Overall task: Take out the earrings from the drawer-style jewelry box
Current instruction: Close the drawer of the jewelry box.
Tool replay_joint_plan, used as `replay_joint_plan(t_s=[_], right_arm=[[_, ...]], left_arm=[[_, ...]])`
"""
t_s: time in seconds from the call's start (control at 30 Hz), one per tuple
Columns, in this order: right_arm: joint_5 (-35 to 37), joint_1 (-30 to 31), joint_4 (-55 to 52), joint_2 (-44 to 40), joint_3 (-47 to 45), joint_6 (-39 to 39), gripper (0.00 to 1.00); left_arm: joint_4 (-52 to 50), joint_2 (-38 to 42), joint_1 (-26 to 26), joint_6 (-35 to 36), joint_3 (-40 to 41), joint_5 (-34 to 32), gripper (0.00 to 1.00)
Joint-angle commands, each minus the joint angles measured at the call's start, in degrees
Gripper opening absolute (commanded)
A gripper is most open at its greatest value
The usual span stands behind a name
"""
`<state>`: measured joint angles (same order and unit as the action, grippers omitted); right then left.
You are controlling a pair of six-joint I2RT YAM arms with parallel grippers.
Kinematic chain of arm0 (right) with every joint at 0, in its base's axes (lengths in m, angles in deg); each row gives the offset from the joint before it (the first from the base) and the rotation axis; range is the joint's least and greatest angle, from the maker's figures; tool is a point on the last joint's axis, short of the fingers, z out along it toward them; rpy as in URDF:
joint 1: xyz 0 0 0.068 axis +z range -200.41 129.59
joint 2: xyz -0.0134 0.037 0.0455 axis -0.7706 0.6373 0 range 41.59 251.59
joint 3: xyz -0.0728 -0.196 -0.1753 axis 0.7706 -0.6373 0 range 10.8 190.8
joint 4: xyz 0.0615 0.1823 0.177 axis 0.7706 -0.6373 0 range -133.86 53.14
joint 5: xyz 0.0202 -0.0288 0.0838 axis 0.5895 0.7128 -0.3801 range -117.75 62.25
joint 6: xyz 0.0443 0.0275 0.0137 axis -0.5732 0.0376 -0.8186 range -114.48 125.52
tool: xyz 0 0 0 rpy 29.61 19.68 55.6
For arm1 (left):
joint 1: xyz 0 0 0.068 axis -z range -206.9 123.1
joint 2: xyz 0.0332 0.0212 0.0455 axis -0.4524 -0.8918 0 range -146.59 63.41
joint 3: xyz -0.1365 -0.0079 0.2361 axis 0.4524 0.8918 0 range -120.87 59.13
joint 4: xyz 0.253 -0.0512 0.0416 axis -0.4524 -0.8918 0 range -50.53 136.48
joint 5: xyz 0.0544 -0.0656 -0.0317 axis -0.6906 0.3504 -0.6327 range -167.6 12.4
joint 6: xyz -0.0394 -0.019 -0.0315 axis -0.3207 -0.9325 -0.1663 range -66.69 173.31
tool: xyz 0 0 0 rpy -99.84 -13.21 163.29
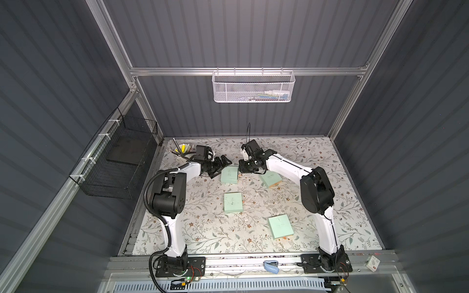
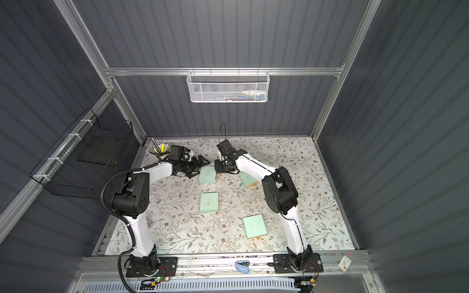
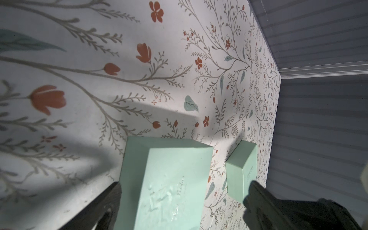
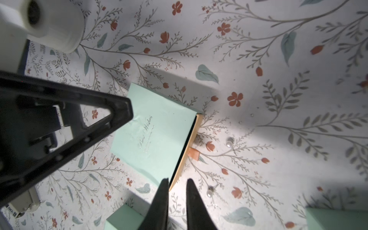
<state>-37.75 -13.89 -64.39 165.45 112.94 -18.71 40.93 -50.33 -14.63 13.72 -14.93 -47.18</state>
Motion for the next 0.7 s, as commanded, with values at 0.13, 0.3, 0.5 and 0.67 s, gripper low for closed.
replay_joint_plan(t_s=[0.13,0.3,0.5,0.67], right_arm=[[0.8,-0.5,0.8,1.6,-2.3,-1.0,0.09],[0.2,-0.5,0.1,4.6,0.2,-1.5,0.05],[-0.9,-0.6,-0.1,7.5,2.7,-1.9,0.01],[-2.0,-0.5,-0.2,9.5,4.9,-2.2,0.01]], left_arm=[[0.0,1.2,-0.1,0.6,0.6,1.0,1.00],[0.4,0.5,-0.1,0.2,0.3,1.9,1.00],[0.9,0.0,-0.1,0.1,0.3,2.5,1.00],[1.1,-0.3,-0.1,0.0,0.3,2.7,1.00]])
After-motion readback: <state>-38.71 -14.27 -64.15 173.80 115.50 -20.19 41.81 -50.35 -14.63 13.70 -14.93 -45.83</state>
